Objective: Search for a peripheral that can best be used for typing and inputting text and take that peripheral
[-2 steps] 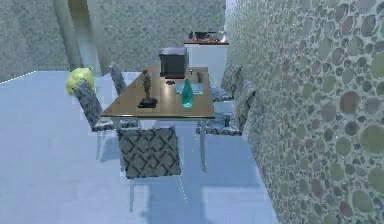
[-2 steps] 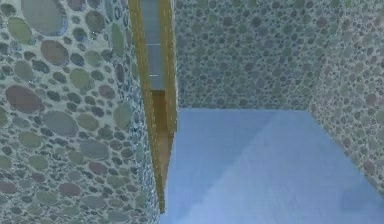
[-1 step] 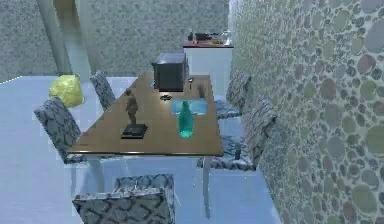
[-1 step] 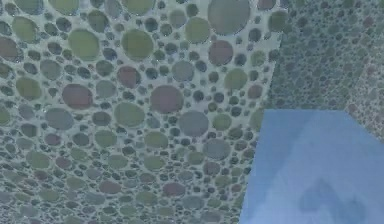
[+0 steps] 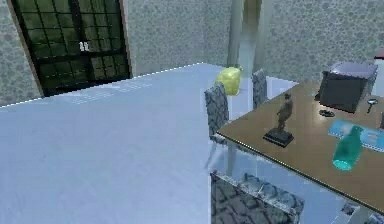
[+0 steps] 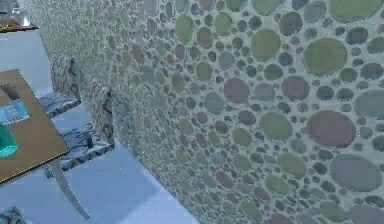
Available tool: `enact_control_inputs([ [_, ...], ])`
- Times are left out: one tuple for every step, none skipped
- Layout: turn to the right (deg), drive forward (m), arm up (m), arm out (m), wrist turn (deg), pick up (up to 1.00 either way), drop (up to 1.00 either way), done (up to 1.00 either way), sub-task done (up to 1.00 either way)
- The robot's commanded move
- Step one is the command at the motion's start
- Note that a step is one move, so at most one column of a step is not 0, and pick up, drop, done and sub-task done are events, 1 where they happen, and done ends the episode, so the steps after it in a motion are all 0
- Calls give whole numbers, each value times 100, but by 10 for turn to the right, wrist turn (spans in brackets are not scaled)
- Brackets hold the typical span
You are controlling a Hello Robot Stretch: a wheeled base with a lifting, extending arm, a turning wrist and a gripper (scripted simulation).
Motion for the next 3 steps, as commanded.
enact_control_inputs([
  [-270, 0, 0, 0, 0, 0, 0, 0, 0],
  [-30, 0, 0, 0, 0, 0, 0, 0, 0],
  [450, 0, 0, 0, 0, 0, 0, 0, 0],
])
